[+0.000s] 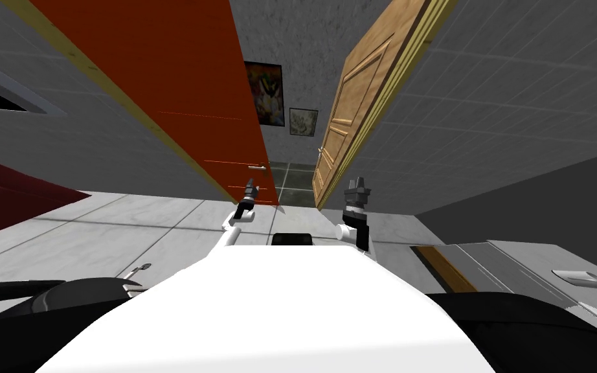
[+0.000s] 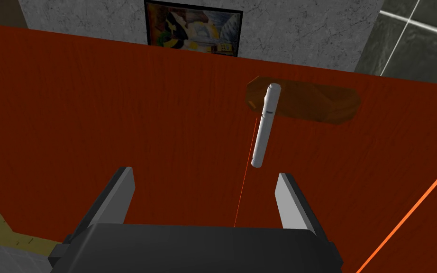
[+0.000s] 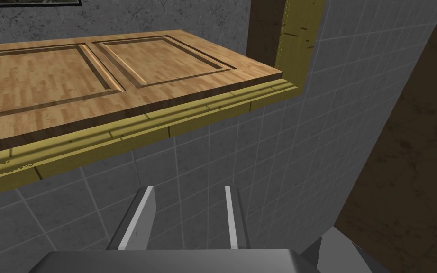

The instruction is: Push the door open

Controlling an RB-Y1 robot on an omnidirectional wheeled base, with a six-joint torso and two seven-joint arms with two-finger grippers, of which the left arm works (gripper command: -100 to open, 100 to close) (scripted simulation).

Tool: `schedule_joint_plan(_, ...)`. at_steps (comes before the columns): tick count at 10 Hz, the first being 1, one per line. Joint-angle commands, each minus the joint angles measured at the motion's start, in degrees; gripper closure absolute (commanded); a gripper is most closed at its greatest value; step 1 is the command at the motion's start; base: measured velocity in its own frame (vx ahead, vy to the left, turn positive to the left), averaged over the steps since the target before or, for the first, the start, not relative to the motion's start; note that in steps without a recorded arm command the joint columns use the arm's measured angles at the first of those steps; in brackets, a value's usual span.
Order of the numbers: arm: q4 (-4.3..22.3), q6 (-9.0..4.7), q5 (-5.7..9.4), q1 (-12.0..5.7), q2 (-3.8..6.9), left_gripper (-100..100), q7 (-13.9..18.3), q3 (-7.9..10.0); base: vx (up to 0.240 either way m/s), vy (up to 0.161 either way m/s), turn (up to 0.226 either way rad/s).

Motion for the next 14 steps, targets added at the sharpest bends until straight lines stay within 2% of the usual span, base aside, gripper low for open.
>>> schedule_joint_plan(1,2.50,-0.16,0.01,-1.19,0.46,-100,0.15,0.07,0.077,0.118,-0.105)
schedule_joint_plan(11,13.67,0.04,0.06,-6.93,2.71,-100,0.85,0.44,0.045,0.106,-0.081)
schedule_joint_plan(13,16.97,0.10,0.07,-8.62,3.37,-100,1.06,0.55,0.054,0.126,-0.113)
schedule_joint_plan(14,17.55,0.11,0.08,-8.92,3.49,-100,1.10,0.57,0.052,0.106,-0.085)
